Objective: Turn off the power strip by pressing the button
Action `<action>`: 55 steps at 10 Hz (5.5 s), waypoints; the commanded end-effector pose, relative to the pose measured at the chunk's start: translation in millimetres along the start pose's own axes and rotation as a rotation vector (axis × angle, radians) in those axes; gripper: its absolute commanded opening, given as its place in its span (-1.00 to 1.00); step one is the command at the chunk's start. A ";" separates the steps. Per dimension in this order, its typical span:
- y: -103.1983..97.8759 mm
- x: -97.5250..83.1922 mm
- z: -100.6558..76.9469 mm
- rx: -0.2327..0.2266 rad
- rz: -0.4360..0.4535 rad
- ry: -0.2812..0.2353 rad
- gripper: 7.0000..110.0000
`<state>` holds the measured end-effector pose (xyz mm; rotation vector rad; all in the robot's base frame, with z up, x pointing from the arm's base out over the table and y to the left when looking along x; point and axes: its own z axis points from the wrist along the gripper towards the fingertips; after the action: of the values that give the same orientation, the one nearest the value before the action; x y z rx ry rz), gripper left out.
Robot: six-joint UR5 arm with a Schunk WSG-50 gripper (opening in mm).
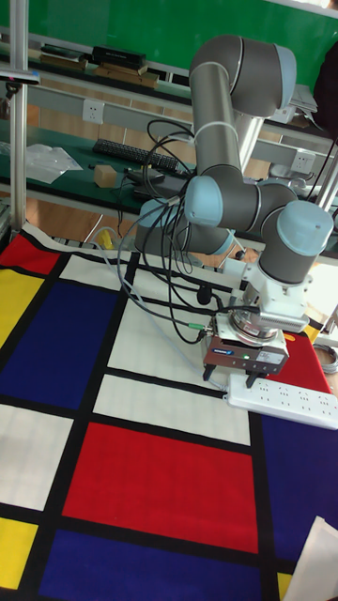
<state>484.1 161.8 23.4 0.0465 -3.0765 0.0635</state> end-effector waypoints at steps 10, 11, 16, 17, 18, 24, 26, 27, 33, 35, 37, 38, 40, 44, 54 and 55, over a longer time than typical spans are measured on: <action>5.1 8.3 5.5 -0.018 0.102 0.016 0.57; 5.1 8.2 5.6 -0.018 0.102 0.016 0.57; 1.9 7.9 11.5 -0.012 0.100 0.015 0.15; 2.3 8.0 11.4 -0.014 0.100 0.015 0.15; 3.1 8.0 11.2 -0.017 0.098 0.015 0.15; 5.6 8.4 10.8 -0.022 0.087 0.018 0.15; 6.7 8.2 10.6 -0.023 0.085 0.020 0.15; 8.4 7.6 10.1 -0.026 0.085 0.020 0.15; 17.5 7.3 8.4 -0.032 0.075 0.021 0.57; 14.4 7.3 9.5 -0.031 0.068 0.023 0.57; 7.5 8.3 6.5 -0.031 0.060 0.021 0.57; 8.1 9.2 5.0 -0.034 0.061 0.023 0.57; 8.9 8.6 5.7 -0.036 0.063 0.021 0.57; 9.4 8.5 7.8 -0.035 0.063 0.024 0.57; 9.8 7.7 12.8 -0.031 0.063 0.030 0.15; 11.0 8.1 11.0 -0.034 0.063 0.030 0.15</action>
<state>474.7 169.3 10.6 -0.0401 -3.0501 0.0324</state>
